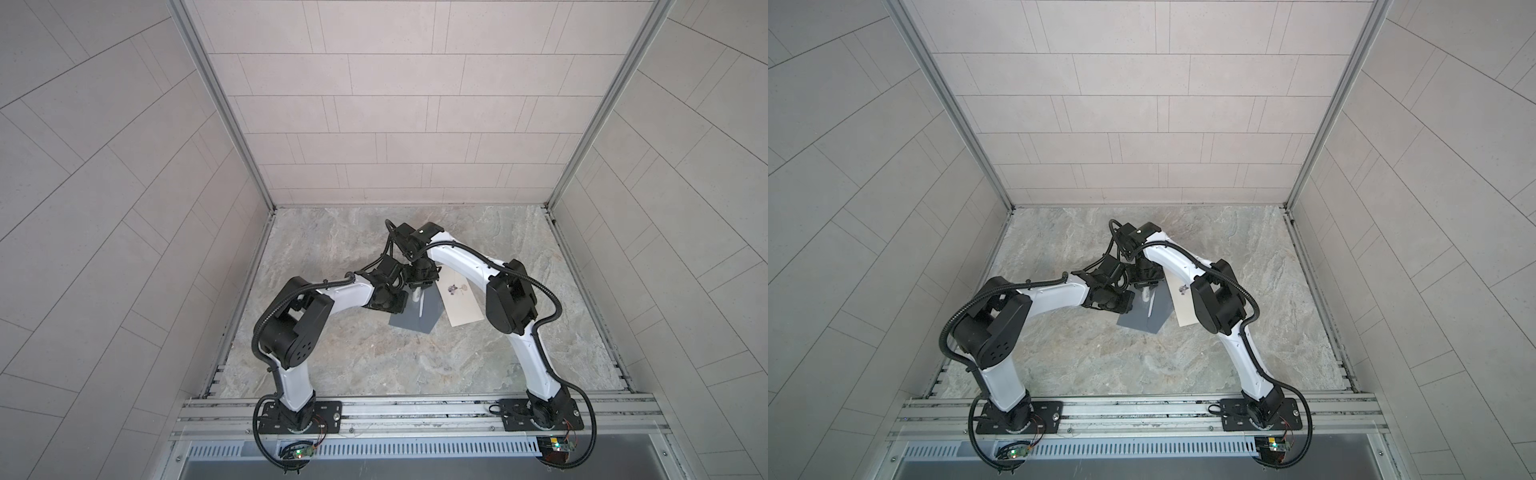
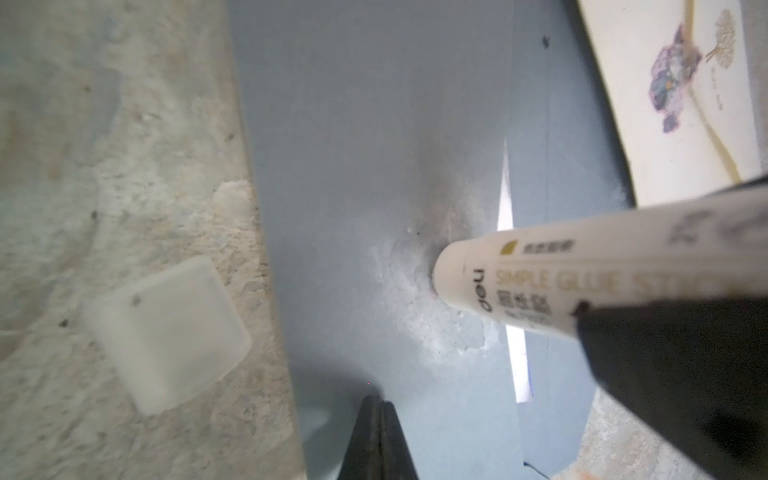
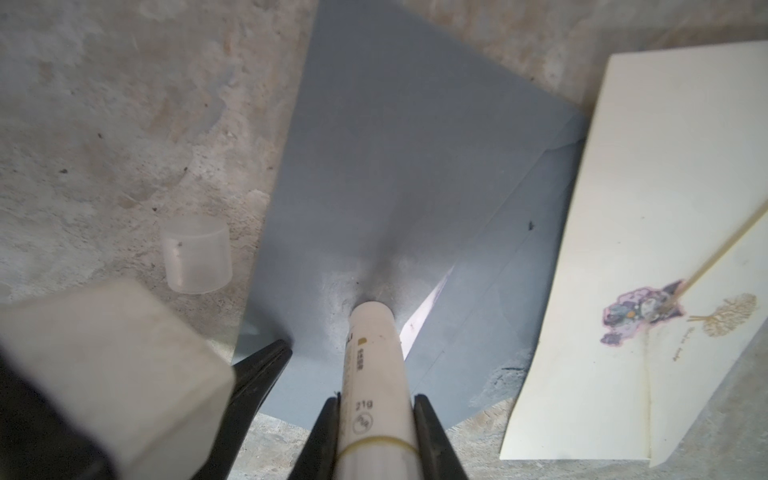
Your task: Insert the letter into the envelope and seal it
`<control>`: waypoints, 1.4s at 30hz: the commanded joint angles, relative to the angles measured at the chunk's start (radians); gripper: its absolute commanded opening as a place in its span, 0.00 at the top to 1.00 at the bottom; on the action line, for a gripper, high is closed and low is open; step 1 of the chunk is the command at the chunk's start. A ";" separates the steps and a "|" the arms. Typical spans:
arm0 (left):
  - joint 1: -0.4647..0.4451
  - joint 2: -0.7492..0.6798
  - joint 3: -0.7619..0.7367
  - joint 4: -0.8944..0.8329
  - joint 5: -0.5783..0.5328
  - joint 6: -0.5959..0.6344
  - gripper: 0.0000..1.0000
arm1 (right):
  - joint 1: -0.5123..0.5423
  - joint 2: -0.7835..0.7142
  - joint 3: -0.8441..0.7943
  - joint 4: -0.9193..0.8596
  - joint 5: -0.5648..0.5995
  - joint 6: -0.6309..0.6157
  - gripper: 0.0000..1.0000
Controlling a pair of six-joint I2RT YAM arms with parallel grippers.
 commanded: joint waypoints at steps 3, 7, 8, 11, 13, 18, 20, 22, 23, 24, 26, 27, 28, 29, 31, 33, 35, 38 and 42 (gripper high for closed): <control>-0.005 0.070 -0.047 -0.145 -0.089 0.024 1.00 | -0.049 0.014 -0.059 0.012 0.180 0.022 1.00; -0.005 0.075 -0.047 -0.147 -0.082 0.025 1.00 | -0.050 0.009 -0.071 0.023 0.195 0.025 1.00; -0.005 0.075 -0.045 -0.148 -0.083 0.024 1.00 | -0.050 0.008 -0.073 0.023 0.202 0.026 1.00; -0.005 0.075 -0.044 -0.148 -0.082 0.025 1.00 | -0.050 0.007 -0.076 0.030 0.199 0.024 1.00; -0.005 0.076 -0.044 -0.148 -0.077 0.026 1.00 | -0.050 -0.007 -0.087 0.063 0.165 0.014 1.00; -0.004 0.076 -0.041 -0.146 -0.069 0.026 1.00 | -0.047 -0.095 -0.150 0.197 0.013 -0.032 1.00; -0.005 0.075 -0.038 -0.148 -0.065 0.027 1.00 | -0.046 -0.138 -0.173 0.224 -0.022 -0.036 1.00; -0.005 0.072 -0.036 -0.148 -0.061 0.027 1.00 | -0.047 -0.169 -0.182 0.225 -0.040 -0.039 1.00; -0.005 0.070 -0.034 -0.148 -0.060 0.027 1.00 | -0.048 -0.183 -0.188 0.221 -0.047 -0.039 1.00; -0.005 0.069 -0.034 -0.147 -0.058 0.025 1.00 | -0.048 -0.192 -0.191 0.216 -0.055 -0.042 1.00; -0.004 0.066 -0.034 -0.145 -0.053 0.025 1.00 | -0.047 -0.201 -0.192 0.201 -0.069 -0.038 1.00; -0.005 0.065 -0.034 -0.145 -0.052 0.025 1.00 | -0.048 -0.203 -0.193 0.196 -0.075 -0.038 1.00; -0.005 0.065 -0.033 -0.145 -0.052 0.025 1.00 | -0.045 -0.204 -0.196 0.191 -0.082 -0.037 1.00; -0.005 0.065 -0.031 -0.144 -0.049 0.027 1.00 | -0.046 -0.206 -0.199 0.195 -0.085 -0.036 1.00; -0.005 0.066 -0.031 -0.144 -0.046 0.027 1.00 | -0.049 -0.215 -0.208 0.201 -0.078 -0.032 1.00; -0.005 0.066 -0.029 -0.147 -0.043 0.028 1.00 | -0.060 -0.231 -0.210 0.202 -0.051 -0.031 1.00; -0.004 0.061 -0.030 -0.147 -0.039 0.026 1.00 | -0.086 -0.255 -0.221 0.211 -0.034 -0.015 1.00; -0.005 0.045 -0.027 -0.145 -0.031 0.026 1.00 | -0.130 -0.308 -0.289 0.272 -0.037 0.006 1.00; -0.002 0.014 -0.008 -0.147 -0.010 0.016 1.00 | -0.174 -0.374 -0.393 0.350 0.010 0.006 1.00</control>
